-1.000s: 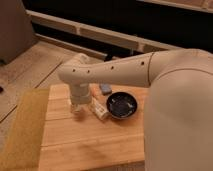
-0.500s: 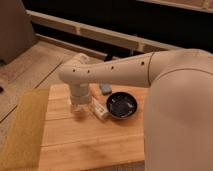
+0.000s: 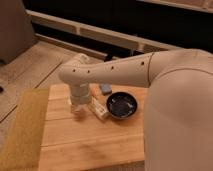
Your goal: Place the pepper on the white sponge
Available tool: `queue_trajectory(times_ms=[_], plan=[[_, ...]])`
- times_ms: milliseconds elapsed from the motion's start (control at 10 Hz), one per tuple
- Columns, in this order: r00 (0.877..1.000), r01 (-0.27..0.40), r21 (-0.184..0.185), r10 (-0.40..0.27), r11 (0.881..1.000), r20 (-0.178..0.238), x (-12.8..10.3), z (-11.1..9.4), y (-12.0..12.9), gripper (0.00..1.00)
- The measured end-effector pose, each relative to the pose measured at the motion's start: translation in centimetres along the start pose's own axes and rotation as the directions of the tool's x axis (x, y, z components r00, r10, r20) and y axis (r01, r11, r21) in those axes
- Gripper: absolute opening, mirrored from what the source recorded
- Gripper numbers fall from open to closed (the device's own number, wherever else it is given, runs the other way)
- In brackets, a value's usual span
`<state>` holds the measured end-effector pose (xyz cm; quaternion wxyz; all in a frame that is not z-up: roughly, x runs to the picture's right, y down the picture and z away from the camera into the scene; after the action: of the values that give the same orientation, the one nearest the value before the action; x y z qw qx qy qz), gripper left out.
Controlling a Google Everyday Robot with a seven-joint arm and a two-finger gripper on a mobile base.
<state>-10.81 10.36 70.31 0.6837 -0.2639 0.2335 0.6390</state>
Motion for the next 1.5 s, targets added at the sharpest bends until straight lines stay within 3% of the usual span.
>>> queue_trajectory(times_ms=[200,400,500,600,800,1000,1100,1500], plan=[[1.0,0.003,0.006,-0.003,1.0,0.012,-0.4,-0.3,-0.1,0.65],[0.996,0.021,0.035,-0.024,0.999,0.09,-3.5,-1.9,-1.1,0.65],[0.986,0.062,0.053,-0.069,0.997,0.149,-5.9,-3.3,-1.6,0.65],[0.968,0.119,0.08,-0.134,0.99,0.212,-8.6,-4.7,-1.9,0.65],[0.925,0.221,0.129,-0.25,0.967,0.286,-11.8,-6.4,-0.7,0.65],[0.89,0.284,0.167,-0.324,0.944,0.32,-13.7,-7.3,-0.1,0.65],[0.883,0.296,0.174,-0.338,0.939,0.326,-14.1,-7.5,0.0,0.65],[0.884,0.297,0.173,-0.339,0.939,0.322,-13.8,-7.4,-0.1,0.65]])
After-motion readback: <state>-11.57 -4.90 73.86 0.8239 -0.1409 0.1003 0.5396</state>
